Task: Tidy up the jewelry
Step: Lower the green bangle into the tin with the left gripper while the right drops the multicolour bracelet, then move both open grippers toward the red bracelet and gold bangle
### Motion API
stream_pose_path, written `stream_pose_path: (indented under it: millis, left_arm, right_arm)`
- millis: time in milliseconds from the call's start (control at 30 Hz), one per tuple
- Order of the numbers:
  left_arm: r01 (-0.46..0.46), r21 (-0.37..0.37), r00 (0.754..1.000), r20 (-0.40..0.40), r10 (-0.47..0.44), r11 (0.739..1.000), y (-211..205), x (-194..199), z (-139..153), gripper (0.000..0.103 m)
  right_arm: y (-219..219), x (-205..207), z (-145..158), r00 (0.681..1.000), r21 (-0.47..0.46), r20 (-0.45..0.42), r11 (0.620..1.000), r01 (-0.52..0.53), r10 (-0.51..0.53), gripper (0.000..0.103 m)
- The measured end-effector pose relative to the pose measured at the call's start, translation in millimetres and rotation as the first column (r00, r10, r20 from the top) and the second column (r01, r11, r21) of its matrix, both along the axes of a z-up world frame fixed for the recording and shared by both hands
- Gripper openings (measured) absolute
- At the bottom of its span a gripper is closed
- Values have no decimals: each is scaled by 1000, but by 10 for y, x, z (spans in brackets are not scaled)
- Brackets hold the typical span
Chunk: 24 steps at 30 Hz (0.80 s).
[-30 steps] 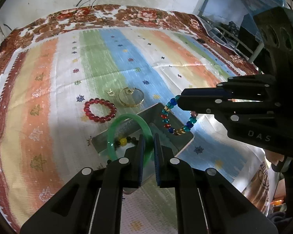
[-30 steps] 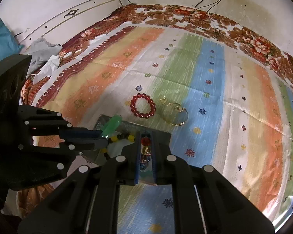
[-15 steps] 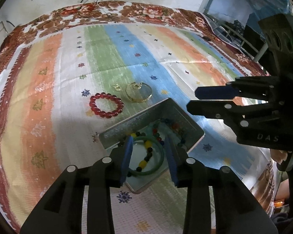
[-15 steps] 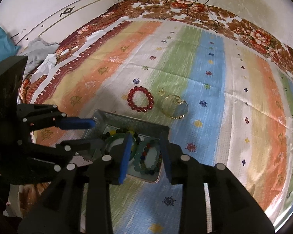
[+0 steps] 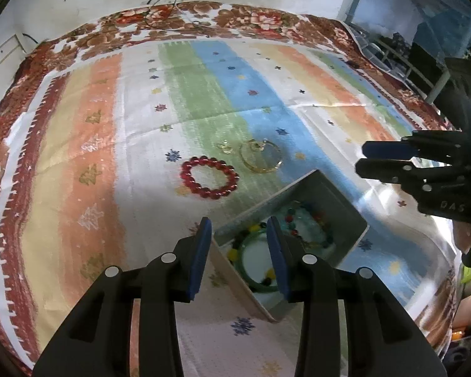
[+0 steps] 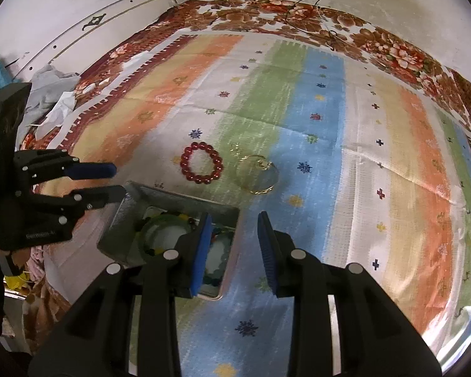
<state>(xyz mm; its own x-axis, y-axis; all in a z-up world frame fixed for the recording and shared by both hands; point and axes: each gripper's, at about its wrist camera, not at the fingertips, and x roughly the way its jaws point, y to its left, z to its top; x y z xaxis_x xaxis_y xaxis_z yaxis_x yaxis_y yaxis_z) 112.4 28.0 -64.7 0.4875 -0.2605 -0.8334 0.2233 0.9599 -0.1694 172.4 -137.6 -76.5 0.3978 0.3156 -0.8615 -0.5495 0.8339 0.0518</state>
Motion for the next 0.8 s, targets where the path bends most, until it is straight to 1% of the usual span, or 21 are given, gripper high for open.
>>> stream_pose_path:
  millis: [67, 100, 200, 300, 467, 633, 800]
  left_arm:
    - [-7, 4, 1000, -4, 7, 1000, 33, 46, -18, 37]
    - [-11, 7, 1000, -4, 12, 1000, 51, 71, -25, 40]
    - [-17, 7, 1000, -10, 17, 1000, 100, 138, -50, 41]
    - [-24, 10, 1000, -17, 25, 1000, 139, 229, -78, 45]
    - [-27, 27, 999, -35, 28, 999, 172, 365, -170, 45]
    - [-45, 26, 997, -57, 46, 999, 230, 490, -281, 45]
    - [-41, 25, 996, -80, 43, 999, 232, 584, -375, 45]
  right_arm:
    - [-27, 49, -20, 1000, -6, 0, 1000, 4, -4, 36]
    - [-42, 83, -35, 1000, -11, -1, 1000, 8, -8, 36]
    - [-82, 159, -82, 1000, -26, -3, 1000, 18, -18, 37]
    - [-124, 259, -133, 999, -27, -11, 999, 30, -30, 37]
    - [-205, 446, -219, 998, -29, -27, 998, 50, -51, 37]
    - [-232, 591, -319, 998, -36, -41, 998, 48, -50, 37]
    - [-213, 708, -441, 997, -45, -61, 998, 43, -46, 37]
